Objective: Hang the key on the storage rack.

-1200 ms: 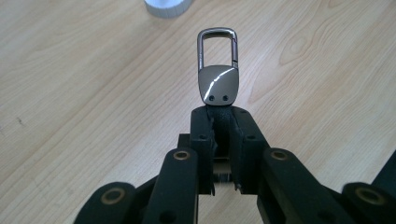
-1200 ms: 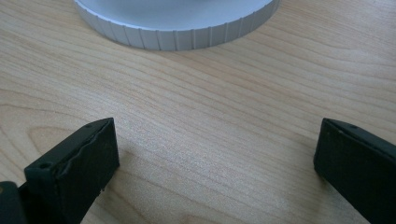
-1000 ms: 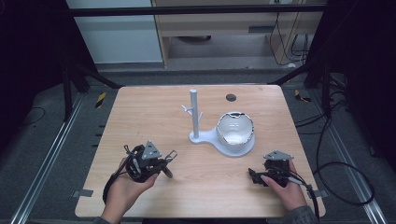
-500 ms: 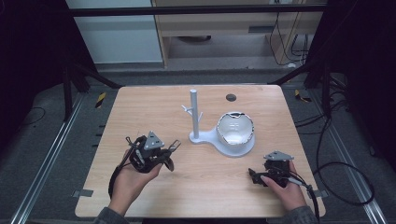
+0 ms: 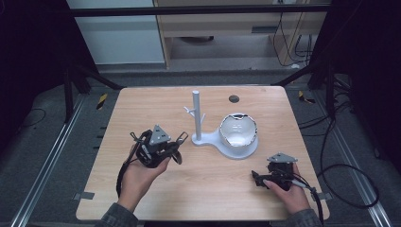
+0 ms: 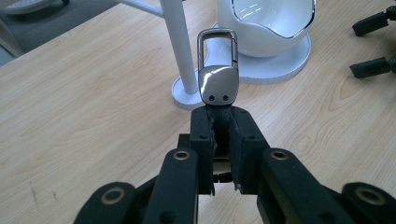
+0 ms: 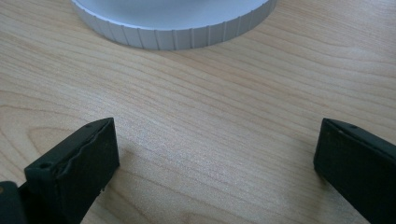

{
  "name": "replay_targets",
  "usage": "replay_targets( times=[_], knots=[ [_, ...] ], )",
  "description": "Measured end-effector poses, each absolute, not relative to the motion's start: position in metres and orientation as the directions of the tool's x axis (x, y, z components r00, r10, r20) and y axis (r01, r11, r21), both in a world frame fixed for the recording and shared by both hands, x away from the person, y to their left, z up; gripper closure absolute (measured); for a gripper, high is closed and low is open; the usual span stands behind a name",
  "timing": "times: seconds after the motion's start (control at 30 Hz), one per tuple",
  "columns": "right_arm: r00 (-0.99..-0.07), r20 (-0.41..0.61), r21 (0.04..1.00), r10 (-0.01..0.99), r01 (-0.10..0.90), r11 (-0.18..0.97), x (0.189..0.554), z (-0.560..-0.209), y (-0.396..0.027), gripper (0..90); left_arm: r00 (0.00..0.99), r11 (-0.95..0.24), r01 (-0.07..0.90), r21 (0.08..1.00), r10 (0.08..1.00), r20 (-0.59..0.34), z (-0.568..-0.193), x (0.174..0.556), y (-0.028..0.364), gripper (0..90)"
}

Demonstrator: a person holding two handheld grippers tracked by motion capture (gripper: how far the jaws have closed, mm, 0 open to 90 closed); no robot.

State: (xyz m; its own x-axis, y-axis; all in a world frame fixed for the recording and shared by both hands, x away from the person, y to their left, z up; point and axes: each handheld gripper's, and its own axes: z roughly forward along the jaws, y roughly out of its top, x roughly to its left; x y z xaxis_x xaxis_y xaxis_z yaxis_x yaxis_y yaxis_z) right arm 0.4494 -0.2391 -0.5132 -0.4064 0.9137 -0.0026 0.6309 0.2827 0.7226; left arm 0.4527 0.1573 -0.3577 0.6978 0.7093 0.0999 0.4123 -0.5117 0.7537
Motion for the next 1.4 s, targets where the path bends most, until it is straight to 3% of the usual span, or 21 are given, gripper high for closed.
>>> replay_targets(
  times=[0.7, 1.4],
  knots=[
    [-0.401, -0.002, 0.722, 0.916, 0.633, 0.279, 0.449, -0.513, -0.239, 0.5, 0.689, -0.477, 0.365, 0.8, 0.716, 0.113, -0.323, 0.458, 0.147, 80.4],
    [-0.402, -0.002, 0.722, 0.916, 0.633, 0.279, 0.449, -0.513, -0.239, 0.5, 0.647, -0.443, 0.351, 0.825, 0.751, 0.128, -0.327, 0.466, 0.144, 80.4]
  ],
)
